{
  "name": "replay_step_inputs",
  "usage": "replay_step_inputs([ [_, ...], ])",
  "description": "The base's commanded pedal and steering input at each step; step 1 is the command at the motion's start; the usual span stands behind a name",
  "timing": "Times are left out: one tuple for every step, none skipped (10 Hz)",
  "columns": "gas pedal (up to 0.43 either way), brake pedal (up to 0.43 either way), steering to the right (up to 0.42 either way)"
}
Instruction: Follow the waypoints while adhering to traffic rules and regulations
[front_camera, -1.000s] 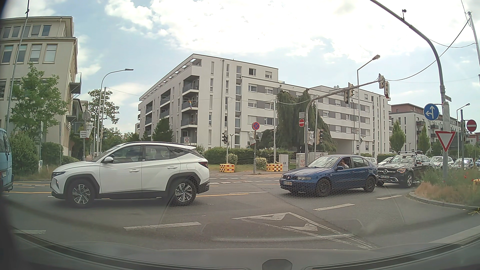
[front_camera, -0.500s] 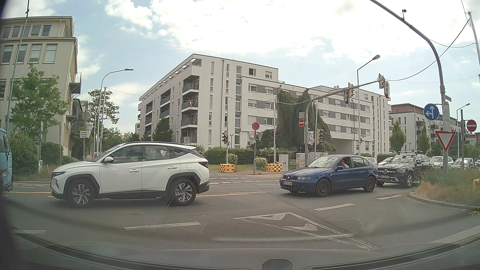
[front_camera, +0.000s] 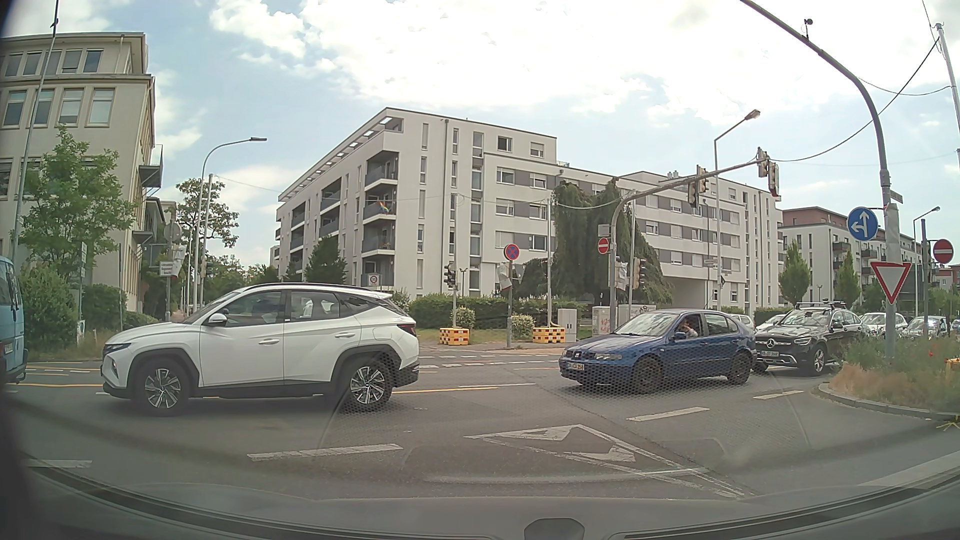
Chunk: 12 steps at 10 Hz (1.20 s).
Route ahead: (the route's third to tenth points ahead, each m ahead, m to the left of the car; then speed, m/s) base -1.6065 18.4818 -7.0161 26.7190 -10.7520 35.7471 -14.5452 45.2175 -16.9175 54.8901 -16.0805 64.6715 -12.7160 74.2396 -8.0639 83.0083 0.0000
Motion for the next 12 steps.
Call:
replay_step_inputs([
  [0.0, 0.335, -0.881],
  [0.0, 0.335, -0.882],
  [0.0, 0.335, -0.881],
  [0.0, 0.335, -0.881],
  [0.0, 0.341, -0.881],
  [0.0, 0.335, -0.881],
  [0.0, 0.335, -0.881],
  [0.0, 0.335, -0.881],
  [0.0, 0.335, -0.881],
  [0.0, 0.335, -0.881],
  [0.0, 0.335, -0.881],
  [0.0, 0.335, -0.881],
])
